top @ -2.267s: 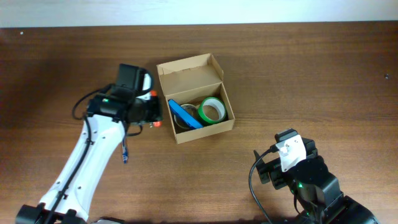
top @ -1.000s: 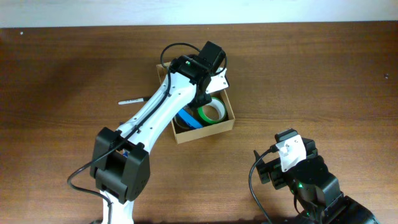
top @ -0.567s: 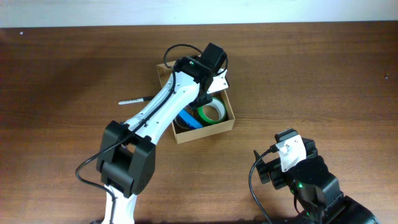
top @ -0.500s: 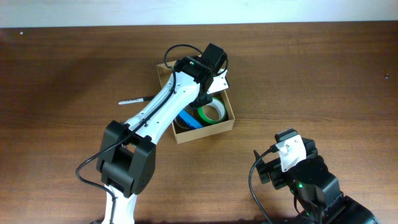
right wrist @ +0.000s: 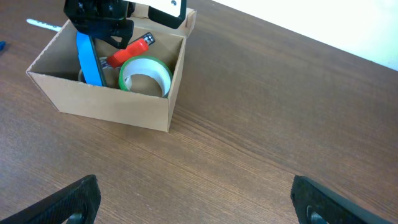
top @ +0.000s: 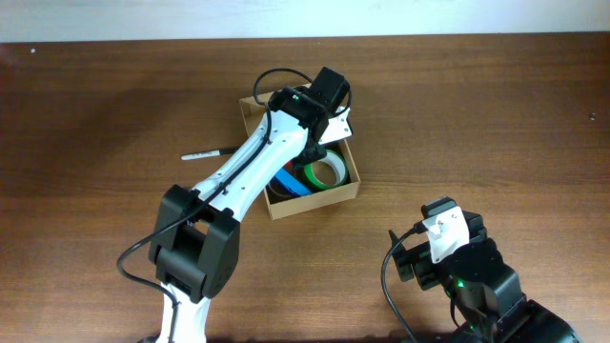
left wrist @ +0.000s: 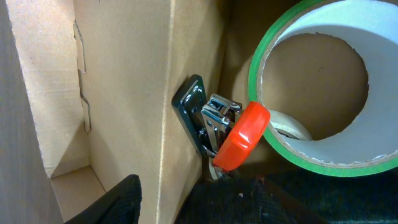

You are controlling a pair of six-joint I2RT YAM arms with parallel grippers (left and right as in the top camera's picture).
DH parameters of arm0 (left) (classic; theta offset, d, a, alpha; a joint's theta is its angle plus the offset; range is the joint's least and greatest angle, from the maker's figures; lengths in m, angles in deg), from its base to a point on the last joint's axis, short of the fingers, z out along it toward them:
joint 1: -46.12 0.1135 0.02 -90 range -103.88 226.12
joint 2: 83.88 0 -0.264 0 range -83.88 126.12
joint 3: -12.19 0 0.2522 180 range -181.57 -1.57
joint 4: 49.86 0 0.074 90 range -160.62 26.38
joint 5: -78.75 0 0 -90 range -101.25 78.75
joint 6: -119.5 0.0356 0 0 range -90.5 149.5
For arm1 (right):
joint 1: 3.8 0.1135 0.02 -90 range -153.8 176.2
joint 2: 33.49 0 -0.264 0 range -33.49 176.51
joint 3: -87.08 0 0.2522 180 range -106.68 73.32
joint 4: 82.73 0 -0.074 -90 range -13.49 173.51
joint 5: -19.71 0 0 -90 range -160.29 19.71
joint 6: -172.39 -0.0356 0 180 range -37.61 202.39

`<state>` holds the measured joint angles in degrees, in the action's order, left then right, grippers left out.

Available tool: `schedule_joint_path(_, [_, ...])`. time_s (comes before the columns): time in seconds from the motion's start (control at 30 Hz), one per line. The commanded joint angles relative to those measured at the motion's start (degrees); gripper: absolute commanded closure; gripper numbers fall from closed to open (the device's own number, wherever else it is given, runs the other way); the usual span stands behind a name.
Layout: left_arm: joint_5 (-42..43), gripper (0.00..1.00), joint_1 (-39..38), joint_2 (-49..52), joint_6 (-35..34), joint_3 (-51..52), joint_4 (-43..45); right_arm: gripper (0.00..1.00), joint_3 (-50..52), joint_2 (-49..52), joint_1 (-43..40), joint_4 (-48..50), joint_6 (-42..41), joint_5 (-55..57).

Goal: Pack container
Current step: 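Withdraw left gripper from the box and grasp the blue pen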

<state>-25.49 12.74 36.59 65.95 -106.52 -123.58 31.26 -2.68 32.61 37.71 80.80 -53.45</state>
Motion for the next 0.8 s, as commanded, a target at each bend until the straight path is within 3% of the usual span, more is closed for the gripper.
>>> schedule_joint_path(0.0, [-0.59,0.43,-0.37,0.61,0.46,-1.40,0.20,0.01,0.15,-0.28,-0.15,0.15,-0.83,-0.11])
schedule_joint_path(0.23, [-0.59,0.42,-0.37,-0.13,0.31,-1.51,0.15,0.01,0.15,-0.28,-0.15,0.15,-0.83,-0.11])
schedule_joint_path(0.37, [-0.55,0.42,0.02,-5.40,-5.68,-2.10,0.13,0.01,0.15,-0.28,-0.15,0.15,-0.83,-0.11])
schedule_joint_path(0.47, [1.38,0.33,2.91,-13.51,-20.11,-2.10,-2.54,0.01,0.15,-0.28,-0.15,0.15,-0.83,-0.11])
schedule_joint_path(0.6, [4.98,0.33,10.69,-22.82,-39.47,-2.08,-11.04,0.01,0.15,-0.28,-0.15,0.15,-0.83,-0.11])
schedule_joint_path(0.77, [1.14,0.32,22.18,-30.25,-62.40,0.87,-18.21,0.01,0.15,-0.28,-0.15,0.15,-0.83,-0.11])
